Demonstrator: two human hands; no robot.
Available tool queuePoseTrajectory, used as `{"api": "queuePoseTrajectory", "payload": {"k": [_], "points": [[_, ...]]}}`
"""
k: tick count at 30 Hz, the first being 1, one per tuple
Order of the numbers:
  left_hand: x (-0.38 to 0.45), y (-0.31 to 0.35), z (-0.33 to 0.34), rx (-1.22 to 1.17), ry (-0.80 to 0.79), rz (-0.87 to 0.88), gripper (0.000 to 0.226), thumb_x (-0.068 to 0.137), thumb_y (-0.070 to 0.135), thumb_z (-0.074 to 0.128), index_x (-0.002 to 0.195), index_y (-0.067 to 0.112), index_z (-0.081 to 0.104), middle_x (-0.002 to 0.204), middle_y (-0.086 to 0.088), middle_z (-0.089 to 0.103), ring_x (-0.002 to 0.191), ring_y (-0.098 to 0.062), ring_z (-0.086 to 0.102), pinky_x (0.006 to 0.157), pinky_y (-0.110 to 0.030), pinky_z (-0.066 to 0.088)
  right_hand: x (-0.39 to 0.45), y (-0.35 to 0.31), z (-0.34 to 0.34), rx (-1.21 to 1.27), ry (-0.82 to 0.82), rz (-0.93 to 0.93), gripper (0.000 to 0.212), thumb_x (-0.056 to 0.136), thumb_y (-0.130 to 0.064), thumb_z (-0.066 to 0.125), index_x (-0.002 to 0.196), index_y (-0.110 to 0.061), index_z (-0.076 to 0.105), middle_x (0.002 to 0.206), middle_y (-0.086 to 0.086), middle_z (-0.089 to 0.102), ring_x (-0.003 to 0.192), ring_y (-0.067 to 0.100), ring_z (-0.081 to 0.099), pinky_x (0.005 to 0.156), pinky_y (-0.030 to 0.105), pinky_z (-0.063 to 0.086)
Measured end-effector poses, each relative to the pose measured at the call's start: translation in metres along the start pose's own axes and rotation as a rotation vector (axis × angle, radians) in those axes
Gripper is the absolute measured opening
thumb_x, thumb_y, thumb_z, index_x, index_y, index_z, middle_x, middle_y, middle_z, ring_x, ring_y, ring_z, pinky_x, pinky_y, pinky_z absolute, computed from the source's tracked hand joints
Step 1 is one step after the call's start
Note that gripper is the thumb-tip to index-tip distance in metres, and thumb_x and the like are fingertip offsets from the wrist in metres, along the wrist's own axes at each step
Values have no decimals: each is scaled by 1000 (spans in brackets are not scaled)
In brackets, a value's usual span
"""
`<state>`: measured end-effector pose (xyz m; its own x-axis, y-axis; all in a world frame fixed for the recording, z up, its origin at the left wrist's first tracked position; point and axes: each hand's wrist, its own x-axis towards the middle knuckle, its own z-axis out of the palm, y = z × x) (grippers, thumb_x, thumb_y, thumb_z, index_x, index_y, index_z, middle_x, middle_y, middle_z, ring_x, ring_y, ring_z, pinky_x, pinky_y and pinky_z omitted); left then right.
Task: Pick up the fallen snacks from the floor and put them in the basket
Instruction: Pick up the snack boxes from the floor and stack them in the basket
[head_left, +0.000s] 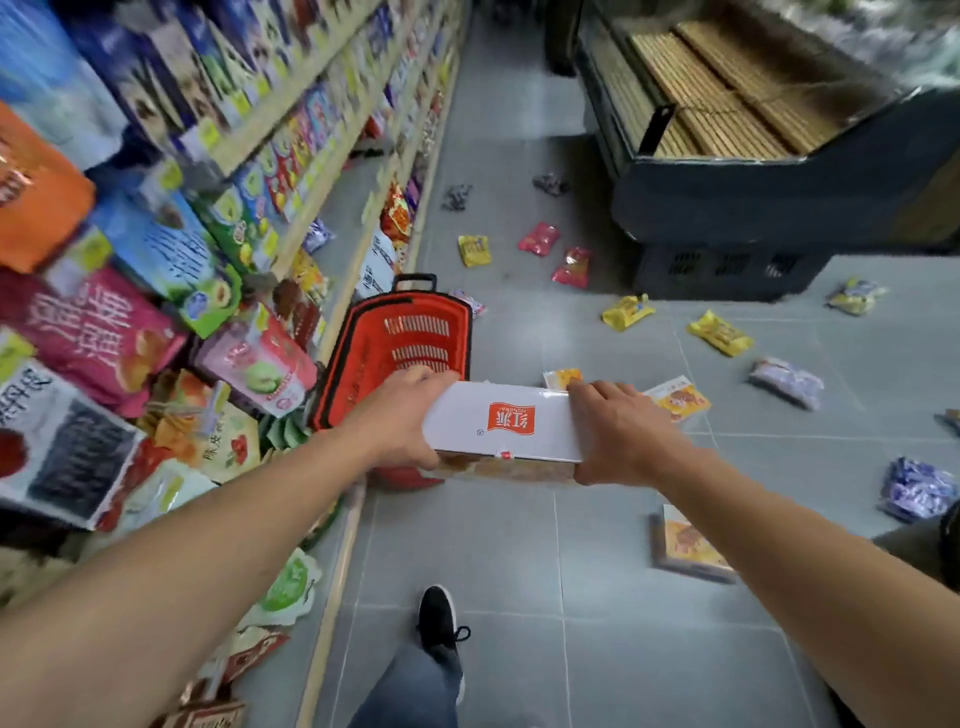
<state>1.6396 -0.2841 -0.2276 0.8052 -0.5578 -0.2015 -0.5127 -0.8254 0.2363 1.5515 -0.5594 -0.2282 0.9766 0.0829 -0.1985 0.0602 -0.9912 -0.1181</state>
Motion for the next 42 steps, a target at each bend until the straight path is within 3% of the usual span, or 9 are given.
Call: {"api": "queuePoseTrajectory", "payload": {"k": [7,13,19,28,33,37,39,42], "points": [[3,-89,-51,-10,58,-121,115,55,39,80,152,28,20,141,4,32,131,-19,34,100,-36,44,96,-64,-48,-24,15,-127,95,57,-57,78,136,-29,33,125,-3,52,114,22,48,93,38,46],[48,-180,-93,-33,139,-193,113,61,36,82,154,28,18,150,2,27,139,-21,27,108,-40,40,202,-113,-82,-65,69,-170,99,60,-54,77,143,-28,30,131,-4,50,120,22,46,99,37,46],[102,-242,-115,-10,229,-205,111,63,37,80,153,30,17,148,5,30,136,-21,32,104,-38,40,282,-139,-100,-41,101,-157,100,66,-60,74,147,-27,25,140,-4,45,131,22,40,103,39,44],[199,-285,-109,23,280,-266,103,64,23,78,148,36,19,143,6,35,131,-22,37,97,-39,44,390,-118,-91,-48,98,-125,101,69,-53,76,150,-26,21,147,-2,40,135,24,34,105,41,41],[279,-310,-99,31,190,-326,100,64,25,75,145,38,17,146,8,29,133,-21,36,97,-47,48,478,-85,-64,11,3,-117,108,64,-64,75,149,-26,20,147,-2,39,136,26,35,107,45,42],[346,-334,-78,59,109,-348,89,66,38,70,142,35,23,144,1,32,131,-28,38,97,-48,46,546,-56,-27,63,-86,-122,103,62,-68,78,141,-26,26,144,-3,38,132,27,38,97,46,48],[371,-345,-68,93,77,-329,86,65,37,65,143,29,29,139,-2,39,125,-29,43,94,-45,47,574,-47,-8,64,-131,-139,98,61,-63,82,134,-24,30,140,-1,40,127,29,41,95,46,49],[403,-366,-47,131,62,-318,84,66,26,70,143,25,34,135,-4,44,119,-30,47,89,-41,48,616,-39,21,70,-205,-155,96,67,-53,81,140,-20,26,141,3,40,125,31,39,98,44,46]]}}
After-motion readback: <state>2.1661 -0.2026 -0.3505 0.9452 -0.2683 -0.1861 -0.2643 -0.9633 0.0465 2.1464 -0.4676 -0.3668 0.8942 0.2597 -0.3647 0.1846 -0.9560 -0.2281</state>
